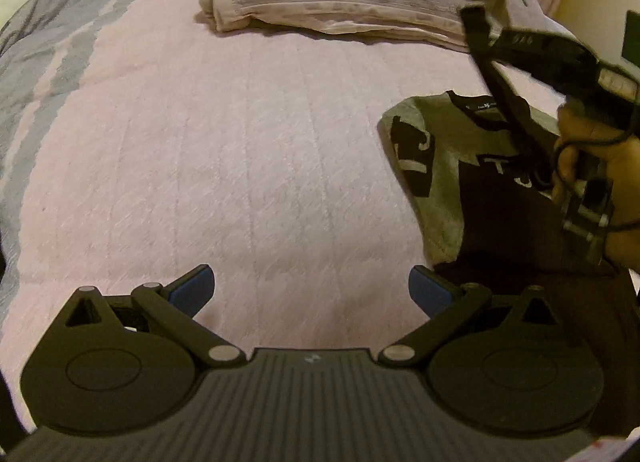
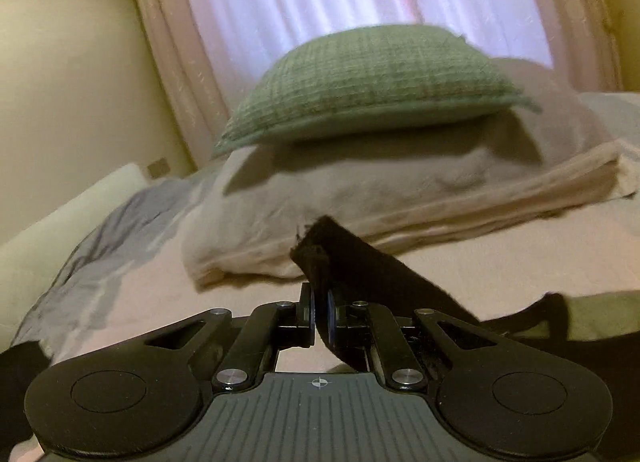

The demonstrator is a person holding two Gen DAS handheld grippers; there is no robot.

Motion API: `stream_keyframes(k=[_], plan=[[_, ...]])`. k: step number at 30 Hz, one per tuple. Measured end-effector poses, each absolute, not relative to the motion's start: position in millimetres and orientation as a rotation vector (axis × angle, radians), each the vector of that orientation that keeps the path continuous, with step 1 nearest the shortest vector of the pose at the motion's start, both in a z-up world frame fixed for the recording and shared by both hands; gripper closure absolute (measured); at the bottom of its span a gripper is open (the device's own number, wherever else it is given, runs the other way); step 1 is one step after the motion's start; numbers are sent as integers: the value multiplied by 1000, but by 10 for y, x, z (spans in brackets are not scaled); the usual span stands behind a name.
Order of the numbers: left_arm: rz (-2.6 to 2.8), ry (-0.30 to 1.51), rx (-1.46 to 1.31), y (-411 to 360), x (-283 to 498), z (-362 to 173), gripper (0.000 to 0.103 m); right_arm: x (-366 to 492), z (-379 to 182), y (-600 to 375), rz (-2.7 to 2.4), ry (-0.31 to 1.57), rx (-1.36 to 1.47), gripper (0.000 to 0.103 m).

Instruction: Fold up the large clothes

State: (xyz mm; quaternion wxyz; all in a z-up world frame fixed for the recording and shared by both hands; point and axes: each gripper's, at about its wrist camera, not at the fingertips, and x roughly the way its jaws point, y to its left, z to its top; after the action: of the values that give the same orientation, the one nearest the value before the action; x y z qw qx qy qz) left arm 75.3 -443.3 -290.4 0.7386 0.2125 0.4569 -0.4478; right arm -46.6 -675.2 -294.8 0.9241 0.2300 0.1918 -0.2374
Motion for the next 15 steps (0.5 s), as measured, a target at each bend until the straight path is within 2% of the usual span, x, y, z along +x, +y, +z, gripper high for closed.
stream_keyframes(k=[8, 11, 13, 14, 15], plan=[[-991, 983, 464, -4568, 818, -2939, 1, -343, -3135, -6602, -361, 434, 496, 100], [-984, 996, 466, -4567, 834, -2964, 1, -162, -3390, -6645, -344, 549, 534, 97], [-988, 988, 468, -4574, 849, -2939, 1, -172, -3442, -6672, -359, 583, 542, 78], [-992, 982, 466, -4585, 869, -2925, 1, -232, -3420, -6670, -364, 572, 541, 57], [-997, 982, 458, -4608, 898, -2920, 1, -314, -3380, -6669, -363, 553, 538, 46]])
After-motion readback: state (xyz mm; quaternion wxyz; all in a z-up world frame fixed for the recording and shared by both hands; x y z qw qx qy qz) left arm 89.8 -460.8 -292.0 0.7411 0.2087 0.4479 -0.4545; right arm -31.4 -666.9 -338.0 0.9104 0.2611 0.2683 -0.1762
